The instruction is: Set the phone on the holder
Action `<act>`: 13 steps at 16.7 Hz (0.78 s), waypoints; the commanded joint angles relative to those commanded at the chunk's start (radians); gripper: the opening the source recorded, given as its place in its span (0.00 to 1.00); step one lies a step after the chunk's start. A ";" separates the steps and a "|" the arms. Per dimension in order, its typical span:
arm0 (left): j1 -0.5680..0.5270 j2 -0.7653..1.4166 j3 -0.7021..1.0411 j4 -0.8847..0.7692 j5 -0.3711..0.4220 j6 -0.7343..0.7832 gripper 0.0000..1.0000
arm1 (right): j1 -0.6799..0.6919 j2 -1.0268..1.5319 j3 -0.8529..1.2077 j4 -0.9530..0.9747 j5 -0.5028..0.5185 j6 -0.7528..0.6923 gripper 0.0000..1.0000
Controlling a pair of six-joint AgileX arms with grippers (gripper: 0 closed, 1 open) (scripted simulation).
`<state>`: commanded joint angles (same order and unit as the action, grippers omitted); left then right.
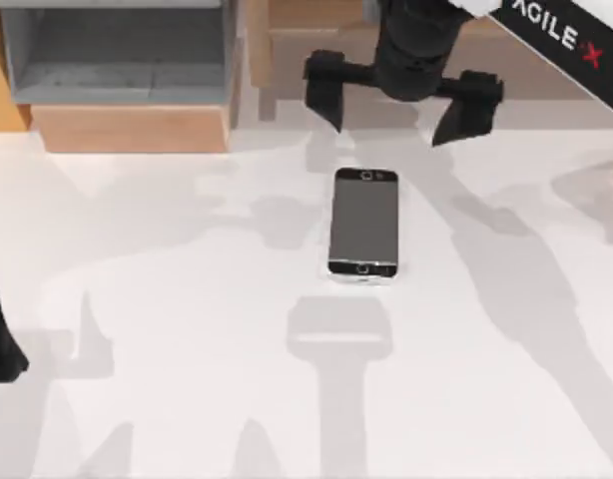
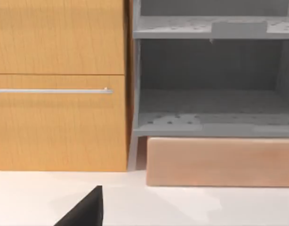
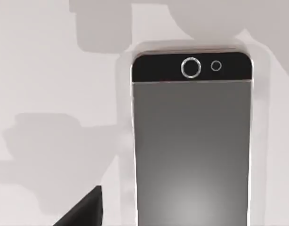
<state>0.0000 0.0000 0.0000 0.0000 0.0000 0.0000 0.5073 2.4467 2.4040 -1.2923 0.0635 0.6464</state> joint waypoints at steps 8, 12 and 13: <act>0.000 0.000 0.000 0.000 0.000 0.000 1.00 | 0.054 0.122 0.058 -0.093 0.006 0.021 1.00; 0.000 0.000 0.000 0.000 0.000 0.000 1.00 | 0.050 0.130 0.023 -0.052 0.006 0.018 1.00; 0.000 0.000 0.000 0.000 0.000 0.000 1.00 | 0.050 0.134 -0.001 -0.023 0.006 0.017 1.00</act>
<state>0.0000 0.0000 0.0000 0.0000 0.0000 0.0000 0.5570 2.5807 2.4028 -1.3155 0.0692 0.6629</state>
